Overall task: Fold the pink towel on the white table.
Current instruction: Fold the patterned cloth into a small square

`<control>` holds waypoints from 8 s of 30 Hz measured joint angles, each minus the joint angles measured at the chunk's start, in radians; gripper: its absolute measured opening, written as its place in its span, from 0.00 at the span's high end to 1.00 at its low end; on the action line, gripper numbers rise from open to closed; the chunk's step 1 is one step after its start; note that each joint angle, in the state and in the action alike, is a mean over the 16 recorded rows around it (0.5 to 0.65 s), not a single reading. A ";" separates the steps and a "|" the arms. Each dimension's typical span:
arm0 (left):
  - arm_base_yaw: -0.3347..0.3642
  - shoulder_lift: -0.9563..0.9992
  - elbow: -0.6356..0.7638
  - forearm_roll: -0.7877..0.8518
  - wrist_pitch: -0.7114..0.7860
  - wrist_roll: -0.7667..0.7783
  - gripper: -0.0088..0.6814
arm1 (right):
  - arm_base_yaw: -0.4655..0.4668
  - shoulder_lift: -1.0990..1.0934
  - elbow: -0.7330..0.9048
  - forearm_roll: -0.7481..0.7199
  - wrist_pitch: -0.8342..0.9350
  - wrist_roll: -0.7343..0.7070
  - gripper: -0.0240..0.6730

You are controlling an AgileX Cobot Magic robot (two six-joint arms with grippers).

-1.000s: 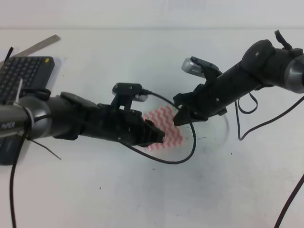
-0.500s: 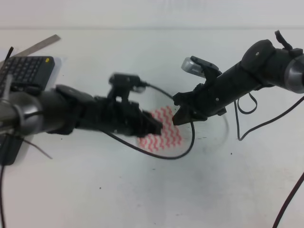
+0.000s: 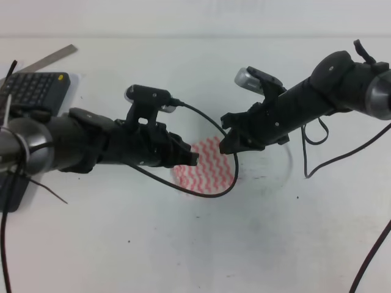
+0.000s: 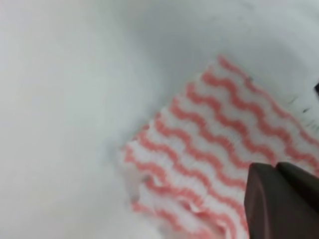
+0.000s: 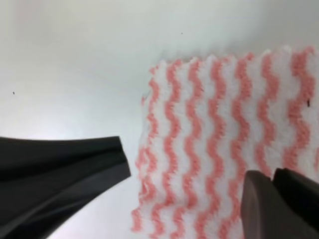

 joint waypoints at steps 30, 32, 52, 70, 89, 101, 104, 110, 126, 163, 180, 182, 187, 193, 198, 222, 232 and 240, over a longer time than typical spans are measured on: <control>0.000 0.006 0.000 -0.008 -0.026 0.006 0.99 | 0.039 0.079 -0.001 -0.009 -0.048 0.020 0.97; 0.000 0.002 0.000 -0.008 -0.034 0.008 0.99 | 0.039 0.081 -0.002 -0.013 -0.044 0.027 0.97; 0.000 -0.019 0.000 -0.008 -0.065 0.016 0.99 | 0.039 0.021 0.001 -0.187 0.012 0.144 0.97; 0.000 -0.020 0.000 -0.011 -0.060 0.017 0.99 | 0.039 -0.013 0.000 -0.150 -0.092 0.132 0.97; 0.000 -0.019 0.000 -0.023 -0.053 0.018 0.99 | 0.039 0.033 -0.009 -0.081 -0.115 0.086 0.97; 0.000 -0.018 0.000 -0.023 -0.049 0.022 0.99 | 0.040 0.065 -0.016 -0.081 -0.108 0.092 0.97; 0.000 -0.019 0.000 -0.023 -0.047 0.024 0.99 | 0.040 0.070 -0.018 -0.095 -0.103 0.110 0.97; 0.000 -0.018 0.000 -0.024 -0.045 0.028 0.99 | 0.041 0.070 -0.020 -0.138 -0.096 0.160 0.97; 0.000 -0.020 0.000 -0.033 -0.035 0.035 0.99 | 0.043 0.026 -0.019 -0.254 -0.084 0.255 0.97; 0.000 -0.972 0.493 -0.352 -0.324 0.231 0.99 | 0.043 -0.913 0.503 -0.449 -0.238 0.261 0.97; 0.000 -1.720 0.829 -0.384 -0.352 0.351 0.99 | 0.042 -1.601 0.943 -0.432 -0.268 0.264 0.97; 0.000 -1.760 0.864 -0.384 -0.350 0.359 0.99 | 0.042 -1.684 0.986 -0.427 -0.264 0.264 0.97; -0.001 -1.812 0.956 -0.385 -0.346 0.364 0.99 | 0.042 -1.882 1.084 -0.417 -0.265 0.264 0.97; 0.000 -1.820 1.051 -0.394 -0.361 0.364 0.99 | 0.041 -2.058 1.189 -0.414 -0.311 0.263 0.97; 0.000 -1.819 1.097 -0.405 -0.381 0.365 0.99 | 0.041 -2.130 1.252 -0.405 -0.370 0.263 0.97; -0.001 -1.821 1.107 -0.419 -0.414 0.364 0.99 | 0.002 -2.145 1.504 -0.437 -0.589 0.263 0.97; -0.001 -1.822 1.106 -0.420 -0.419 0.364 0.99 | -0.185 -2.144 1.588 -0.474 -0.672 0.227 0.97; -0.001 -1.822 1.106 -0.420 -0.421 0.364 0.99 | -0.265 -2.144 1.592 -0.468 -0.561 0.172 0.97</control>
